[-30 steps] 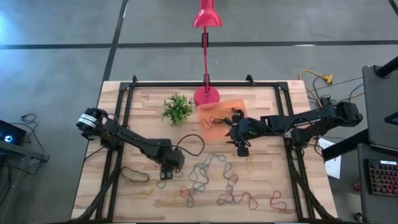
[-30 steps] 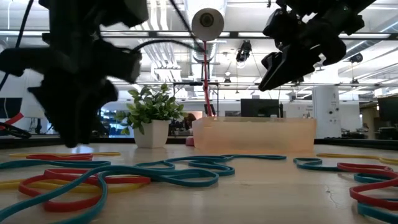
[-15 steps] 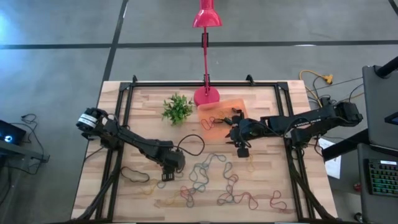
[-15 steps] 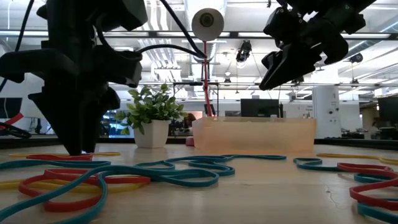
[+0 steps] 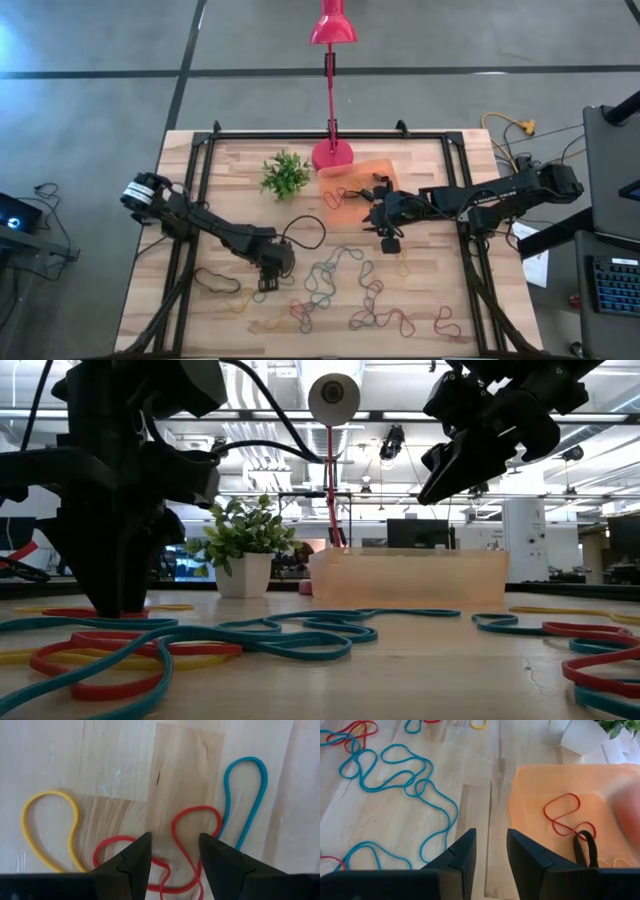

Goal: Pick and place rubber bands into bin
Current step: Put the red rubberband into the orange container, then put the top left yellow rubberband into the orange container

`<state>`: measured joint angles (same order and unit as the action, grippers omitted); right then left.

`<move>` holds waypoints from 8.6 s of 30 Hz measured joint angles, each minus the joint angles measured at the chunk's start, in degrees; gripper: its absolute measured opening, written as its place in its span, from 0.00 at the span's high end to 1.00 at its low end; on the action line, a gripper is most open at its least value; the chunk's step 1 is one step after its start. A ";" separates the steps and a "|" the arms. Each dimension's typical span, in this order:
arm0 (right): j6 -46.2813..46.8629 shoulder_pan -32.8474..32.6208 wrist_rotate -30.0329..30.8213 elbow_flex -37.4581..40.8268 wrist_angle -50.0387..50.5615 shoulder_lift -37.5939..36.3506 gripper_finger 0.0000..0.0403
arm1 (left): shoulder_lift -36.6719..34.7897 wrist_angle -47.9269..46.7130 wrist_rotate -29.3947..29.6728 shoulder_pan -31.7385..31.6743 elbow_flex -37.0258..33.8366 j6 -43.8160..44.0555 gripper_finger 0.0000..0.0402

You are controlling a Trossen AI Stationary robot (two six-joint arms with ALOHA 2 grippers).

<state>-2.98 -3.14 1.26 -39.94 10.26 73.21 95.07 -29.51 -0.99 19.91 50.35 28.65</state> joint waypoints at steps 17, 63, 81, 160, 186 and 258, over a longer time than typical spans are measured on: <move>1.14 0.00 0.28 0.00 -0.15 0.00 0.79 | 0.30 3.87 -0.88 1.35 -1.07 0.98 0.87; 1.98 0.00 0.31 0.00 -0.26 0.02 0.83 | -0.94 49.53 21.12 2.60 1.13 -37.81 1.00; 11.87 -7.01 0.24 0.17 6.28 0.02 0.83 | -2.19 72.81 35.62 -4.97 1.15 -62.41 1.00; 25.31 -25.59 16.96 8.04 -5.05 -0.02 0.85 | 6.03 66.33 2.00 -27.62 4.50 -40.95 1.00; 25.48 -25.59 17.38 8.04 -5.27 -0.02 0.85 | 6.03 66.22 2.02 -27.02 4.45 -40.89 0.80; 19.47 -25.35 22.88 8.13 -9.42 -0.02 0.85 | -6.80 -0.87 1.59 -7.46 -10.48 -3.44 0.86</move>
<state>16.49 -28.49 24.14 -31.81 0.84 73.19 88.27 -30.38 0.61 12.45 39.88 25.21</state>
